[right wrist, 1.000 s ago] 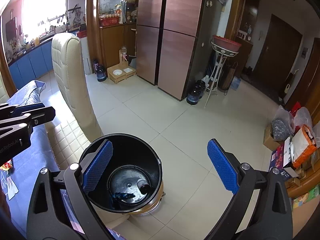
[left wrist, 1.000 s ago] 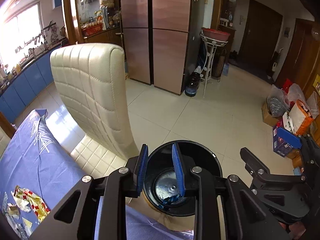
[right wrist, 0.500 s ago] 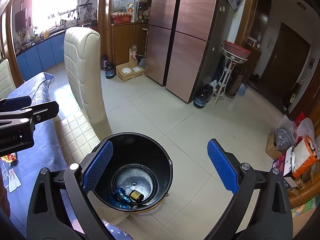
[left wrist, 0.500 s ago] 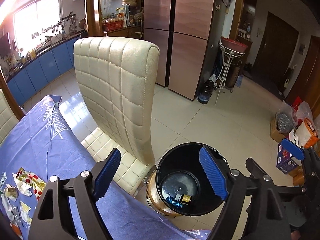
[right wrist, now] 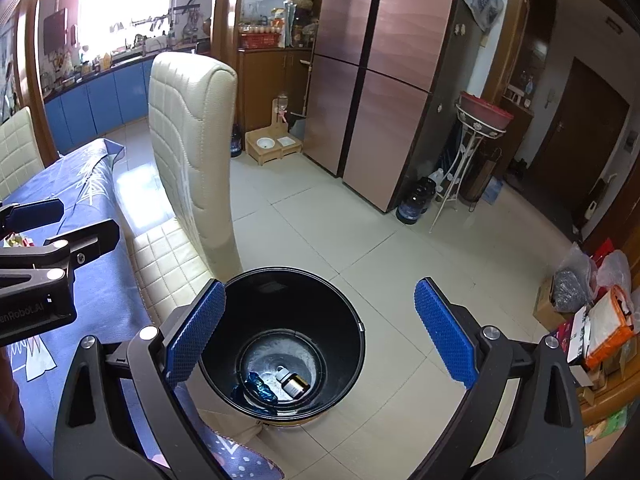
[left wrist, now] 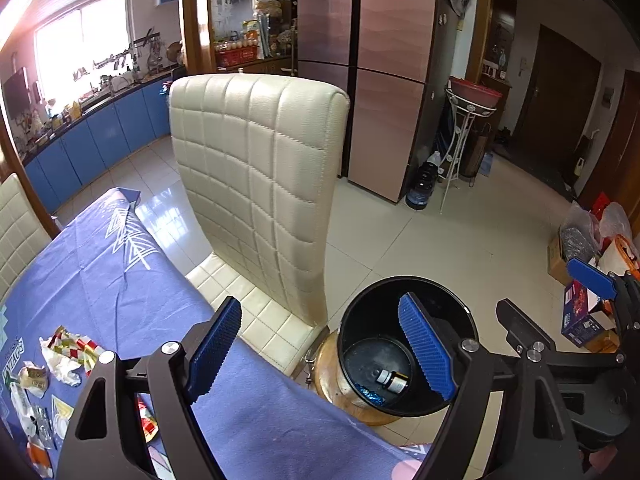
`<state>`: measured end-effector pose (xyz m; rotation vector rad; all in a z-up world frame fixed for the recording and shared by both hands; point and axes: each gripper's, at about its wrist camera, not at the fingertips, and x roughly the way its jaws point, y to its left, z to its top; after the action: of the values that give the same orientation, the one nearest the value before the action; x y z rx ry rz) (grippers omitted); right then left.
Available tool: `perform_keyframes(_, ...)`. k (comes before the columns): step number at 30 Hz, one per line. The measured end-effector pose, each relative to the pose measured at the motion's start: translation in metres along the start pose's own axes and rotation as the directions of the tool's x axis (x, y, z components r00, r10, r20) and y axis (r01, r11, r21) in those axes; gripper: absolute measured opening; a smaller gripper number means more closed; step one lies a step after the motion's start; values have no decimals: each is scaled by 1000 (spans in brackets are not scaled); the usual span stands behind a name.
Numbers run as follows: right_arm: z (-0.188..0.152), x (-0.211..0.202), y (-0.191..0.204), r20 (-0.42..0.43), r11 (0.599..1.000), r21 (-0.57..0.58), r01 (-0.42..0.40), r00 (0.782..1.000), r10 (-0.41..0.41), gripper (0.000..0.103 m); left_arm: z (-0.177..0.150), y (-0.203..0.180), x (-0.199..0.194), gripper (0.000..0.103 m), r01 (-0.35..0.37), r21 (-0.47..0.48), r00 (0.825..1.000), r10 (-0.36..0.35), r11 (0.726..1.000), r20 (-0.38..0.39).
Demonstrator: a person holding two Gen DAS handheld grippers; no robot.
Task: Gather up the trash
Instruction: 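Return both tools to the table over the snack wrapper and plastic lid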
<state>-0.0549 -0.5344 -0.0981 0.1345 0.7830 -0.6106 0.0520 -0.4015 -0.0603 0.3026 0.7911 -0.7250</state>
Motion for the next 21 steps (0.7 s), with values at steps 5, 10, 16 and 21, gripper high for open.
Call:
perform_keyframes(5,3,-5,20,5,999,-32,-29,1000,29,95,-12,26,-10,79,-35,-45,999,35,998,1)
perform_keyframes(10,2,-9,54,11,993,-82,-89,996,90,95,-32,57,-22,79,-99,-92,995,99,991,2)
perform_keyframes(16,-1,-11,115,0,967,-173,-189,982,191,95,-57,106,-40,79,-195,-164,981,195,967,-15)
perform_keyframes(21,-8,-20,173,-13,925,-261,-277,959,283,95,-86,158,-59,79,-278,-256,960,275,926,-49)
